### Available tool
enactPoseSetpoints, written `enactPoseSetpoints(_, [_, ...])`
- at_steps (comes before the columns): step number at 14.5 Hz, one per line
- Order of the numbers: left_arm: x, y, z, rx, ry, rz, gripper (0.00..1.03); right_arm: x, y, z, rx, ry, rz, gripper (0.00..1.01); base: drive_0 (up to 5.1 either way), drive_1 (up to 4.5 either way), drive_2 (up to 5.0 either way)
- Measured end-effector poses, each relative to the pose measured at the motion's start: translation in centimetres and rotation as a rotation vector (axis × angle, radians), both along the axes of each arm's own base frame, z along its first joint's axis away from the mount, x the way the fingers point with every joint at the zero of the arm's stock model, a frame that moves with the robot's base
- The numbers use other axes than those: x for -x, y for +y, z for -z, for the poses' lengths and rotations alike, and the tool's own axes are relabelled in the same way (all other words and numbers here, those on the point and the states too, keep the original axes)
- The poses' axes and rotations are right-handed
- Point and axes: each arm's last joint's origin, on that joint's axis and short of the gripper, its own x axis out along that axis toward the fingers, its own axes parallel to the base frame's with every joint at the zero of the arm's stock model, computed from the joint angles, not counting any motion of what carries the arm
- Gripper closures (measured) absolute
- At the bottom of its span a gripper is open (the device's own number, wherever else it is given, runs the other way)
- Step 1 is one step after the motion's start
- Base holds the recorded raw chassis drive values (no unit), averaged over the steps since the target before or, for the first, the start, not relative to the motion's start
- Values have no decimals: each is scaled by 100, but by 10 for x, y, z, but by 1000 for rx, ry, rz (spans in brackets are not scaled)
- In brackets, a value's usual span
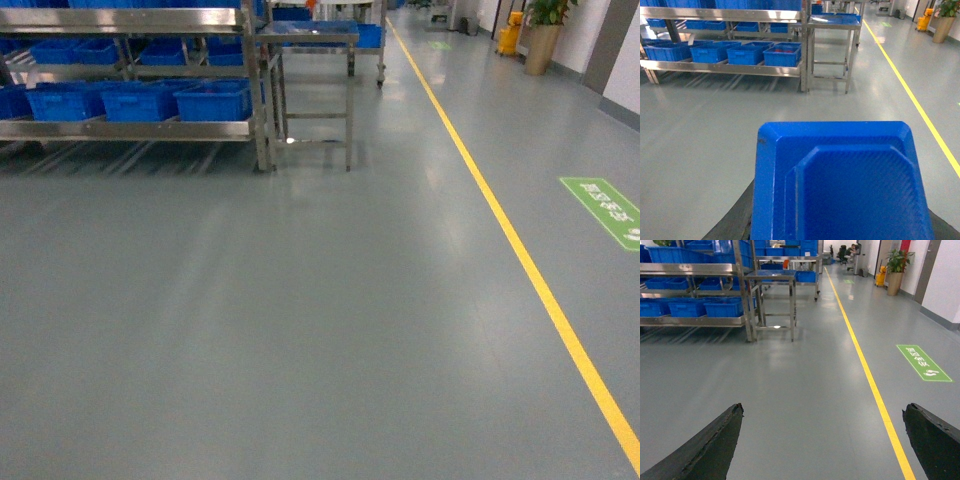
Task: Pick blue part to blue bin on bottom shelf
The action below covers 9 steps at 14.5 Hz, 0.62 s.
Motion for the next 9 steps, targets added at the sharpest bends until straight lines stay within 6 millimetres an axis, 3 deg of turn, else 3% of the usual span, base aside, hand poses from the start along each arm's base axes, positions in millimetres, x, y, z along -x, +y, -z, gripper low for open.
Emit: enactPoseSetpoints(9, [0, 0, 0, 0, 0, 0, 60, 0, 0, 0, 0, -1, 0, 3, -2, 416, -419])
